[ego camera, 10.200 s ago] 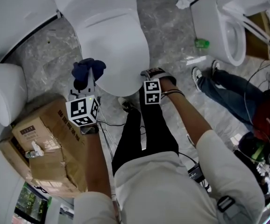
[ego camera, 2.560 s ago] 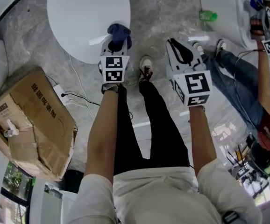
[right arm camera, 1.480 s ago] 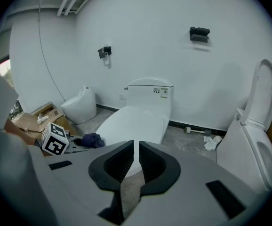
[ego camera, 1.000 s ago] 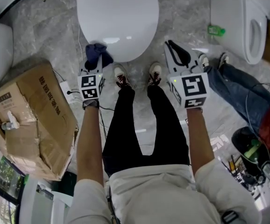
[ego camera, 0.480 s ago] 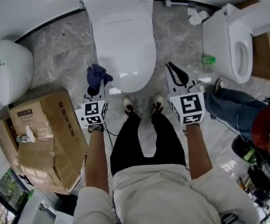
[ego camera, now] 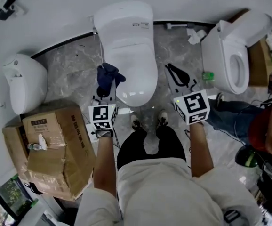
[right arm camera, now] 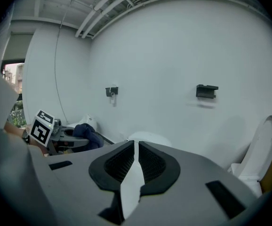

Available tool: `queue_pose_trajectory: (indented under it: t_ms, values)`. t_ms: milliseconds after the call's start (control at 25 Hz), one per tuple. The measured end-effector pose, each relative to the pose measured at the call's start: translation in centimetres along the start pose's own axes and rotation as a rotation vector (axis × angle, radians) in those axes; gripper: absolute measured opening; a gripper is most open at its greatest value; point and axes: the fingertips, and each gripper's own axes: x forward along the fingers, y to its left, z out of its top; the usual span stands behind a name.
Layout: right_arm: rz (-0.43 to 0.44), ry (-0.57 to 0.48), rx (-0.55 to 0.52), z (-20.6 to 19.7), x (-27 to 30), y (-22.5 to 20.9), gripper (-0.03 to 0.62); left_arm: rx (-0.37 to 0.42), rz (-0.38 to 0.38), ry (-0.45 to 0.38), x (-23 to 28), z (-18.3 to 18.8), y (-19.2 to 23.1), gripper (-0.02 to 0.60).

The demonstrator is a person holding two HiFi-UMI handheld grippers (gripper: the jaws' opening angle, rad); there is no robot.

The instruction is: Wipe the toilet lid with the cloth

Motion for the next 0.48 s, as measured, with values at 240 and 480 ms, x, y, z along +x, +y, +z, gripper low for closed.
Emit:
queue_pose_trajectory:
  t_ms: [240, 480]
  values:
    - [0.024, -0.052, -0.017, 5.2, -2.0, 0.4, 0.051, 0.041, -0.019, -0.076, -1.3, 7.5, -1.5, 0.052]
    - [0.048, -0.116, -0.047, 9.5, -4.0, 1.0, 0.043, 0.083, -0.018, -0.145, -3.2, 13.6, -2.0, 0.052]
